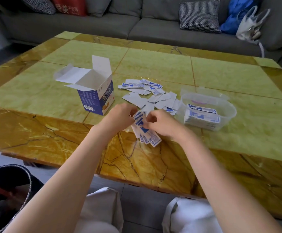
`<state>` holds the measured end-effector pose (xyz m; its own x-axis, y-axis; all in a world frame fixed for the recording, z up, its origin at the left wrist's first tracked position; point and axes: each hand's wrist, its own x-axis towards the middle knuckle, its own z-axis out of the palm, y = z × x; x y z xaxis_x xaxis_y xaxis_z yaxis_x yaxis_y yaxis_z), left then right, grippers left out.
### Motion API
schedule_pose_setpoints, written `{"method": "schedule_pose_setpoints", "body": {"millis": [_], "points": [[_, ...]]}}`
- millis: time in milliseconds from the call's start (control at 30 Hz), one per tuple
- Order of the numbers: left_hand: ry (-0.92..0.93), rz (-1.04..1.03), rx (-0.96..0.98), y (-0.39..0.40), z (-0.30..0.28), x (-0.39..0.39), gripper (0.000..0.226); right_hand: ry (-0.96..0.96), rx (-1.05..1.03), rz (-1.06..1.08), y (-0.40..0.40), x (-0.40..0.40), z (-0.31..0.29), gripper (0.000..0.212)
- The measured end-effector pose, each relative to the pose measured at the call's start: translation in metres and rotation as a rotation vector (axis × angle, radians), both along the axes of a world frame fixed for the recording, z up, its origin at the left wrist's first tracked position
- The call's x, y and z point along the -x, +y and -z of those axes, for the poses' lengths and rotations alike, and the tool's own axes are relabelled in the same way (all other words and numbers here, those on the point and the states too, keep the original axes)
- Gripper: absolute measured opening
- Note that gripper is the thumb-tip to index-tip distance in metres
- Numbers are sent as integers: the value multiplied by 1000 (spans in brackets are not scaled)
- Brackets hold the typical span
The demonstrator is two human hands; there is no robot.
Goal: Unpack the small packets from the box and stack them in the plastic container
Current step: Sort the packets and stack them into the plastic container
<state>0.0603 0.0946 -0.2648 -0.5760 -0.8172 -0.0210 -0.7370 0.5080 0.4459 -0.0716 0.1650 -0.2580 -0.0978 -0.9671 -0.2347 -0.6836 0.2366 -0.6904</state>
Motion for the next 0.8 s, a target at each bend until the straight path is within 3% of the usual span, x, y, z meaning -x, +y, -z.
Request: {"method": "schedule_pose_setpoints", "body": {"millis": [133,200,233,300,367,433,533,667,800], "points": [[206,-52,-78,1,-4,4,18,-396,56,219,-4,5,2,12],[326,-65,-138,3,-8,5,20,-488,116,290,-5,7,0,14],[324,-54,-107,2,-10,5,22,-438,178,315,-6,9,-2,12],[125,21,-26,3,-11,3,33,-120,317,302,-6,13,-5,5],[-153,110,-44,4,-9,-2,45,232,408,211,-5,15,-5,21],[-270,124,-83,5,-4,-6,39,419,436,125,-2,15,-2,30],[-210,112,-75,1,0,-10,23,424,380,56,1,13,2,23],[-135,55,-218,0,-5,-12,44,374,334,52,2,11,3,20],[-181,9,-262,-1,-8,-19,32,311,287,45,-1,12,4,18]]}}
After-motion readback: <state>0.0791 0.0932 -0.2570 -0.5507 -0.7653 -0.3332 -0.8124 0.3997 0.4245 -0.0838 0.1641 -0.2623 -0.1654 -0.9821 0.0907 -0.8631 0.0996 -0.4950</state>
